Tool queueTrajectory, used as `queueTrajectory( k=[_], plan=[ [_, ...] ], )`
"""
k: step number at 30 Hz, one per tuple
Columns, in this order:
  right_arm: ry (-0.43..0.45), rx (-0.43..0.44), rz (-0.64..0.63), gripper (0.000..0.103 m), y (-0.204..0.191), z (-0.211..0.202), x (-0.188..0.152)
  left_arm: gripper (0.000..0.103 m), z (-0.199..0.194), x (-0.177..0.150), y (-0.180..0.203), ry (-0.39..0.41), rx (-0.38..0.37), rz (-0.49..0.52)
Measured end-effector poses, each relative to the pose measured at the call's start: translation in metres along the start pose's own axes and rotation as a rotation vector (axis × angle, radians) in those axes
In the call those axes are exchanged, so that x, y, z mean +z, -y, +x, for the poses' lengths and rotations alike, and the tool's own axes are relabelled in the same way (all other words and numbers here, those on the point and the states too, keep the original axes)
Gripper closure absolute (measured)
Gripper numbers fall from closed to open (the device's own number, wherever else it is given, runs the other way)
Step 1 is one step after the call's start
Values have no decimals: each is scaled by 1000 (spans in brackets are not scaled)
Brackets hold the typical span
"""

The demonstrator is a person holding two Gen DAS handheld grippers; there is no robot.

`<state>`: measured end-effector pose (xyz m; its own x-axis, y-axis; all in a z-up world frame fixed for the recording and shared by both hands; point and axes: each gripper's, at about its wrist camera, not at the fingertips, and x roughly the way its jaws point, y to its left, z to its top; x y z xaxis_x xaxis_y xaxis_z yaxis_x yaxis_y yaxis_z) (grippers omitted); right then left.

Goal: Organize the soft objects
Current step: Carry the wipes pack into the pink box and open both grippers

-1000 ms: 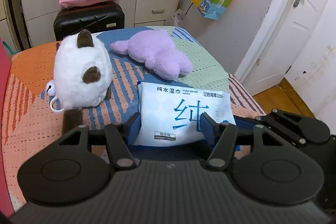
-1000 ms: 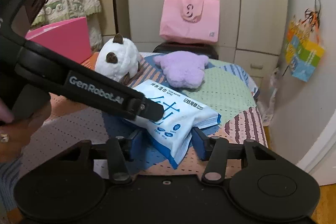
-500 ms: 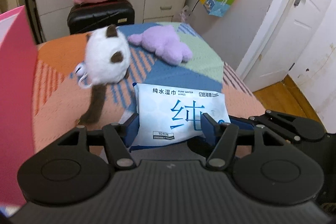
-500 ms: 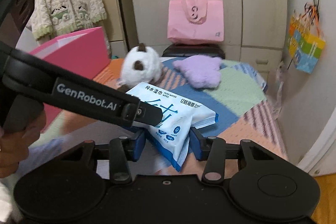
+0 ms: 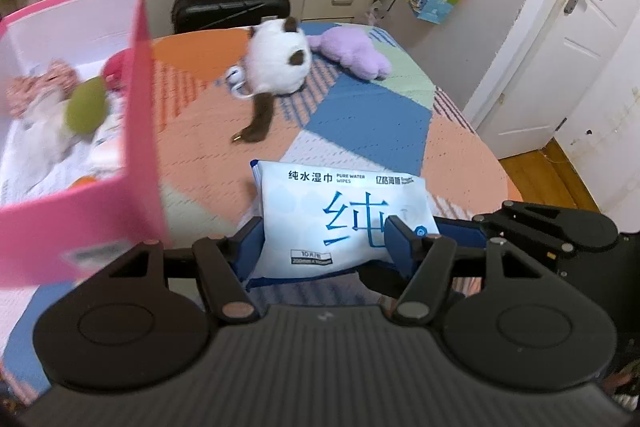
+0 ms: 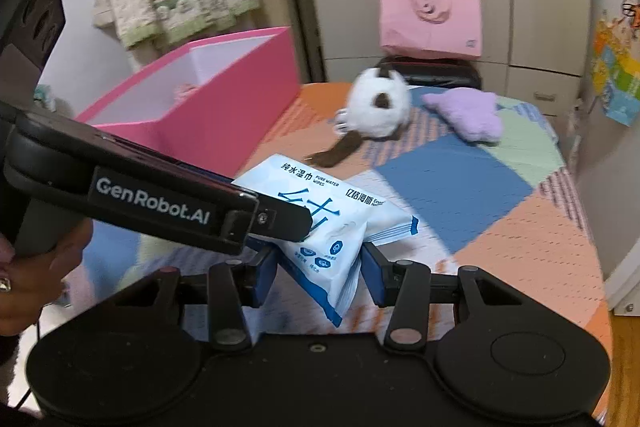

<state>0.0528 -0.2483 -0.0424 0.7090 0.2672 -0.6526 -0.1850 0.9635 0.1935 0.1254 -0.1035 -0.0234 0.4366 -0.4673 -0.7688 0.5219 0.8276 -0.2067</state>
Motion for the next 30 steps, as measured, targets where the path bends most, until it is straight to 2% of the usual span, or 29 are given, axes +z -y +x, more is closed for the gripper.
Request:
queueTrajectory(
  k=[8, 13, 18, 21, 30],
  plan=[
    [18, 128, -65, 51, -47, -18, 21, 40, -71, -18, -33, 79, 46, -31],
    [53, 155, -105, 51, -72, -20, 43, 39, -105, -9, -55, 119, 39, -39],
    [80, 173, -75, 51, -81, -11, 64, 39, -116, 5, -70, 153, 54, -59],
    [99, 173, -108, 51, -94, -7, 75, 39, -122, 11, -82, 179, 71, -81],
    [34, 243, -122, 51, -119, 49, 119, 37, -116, 33, -145, 162, 130, -192]
  ],
)
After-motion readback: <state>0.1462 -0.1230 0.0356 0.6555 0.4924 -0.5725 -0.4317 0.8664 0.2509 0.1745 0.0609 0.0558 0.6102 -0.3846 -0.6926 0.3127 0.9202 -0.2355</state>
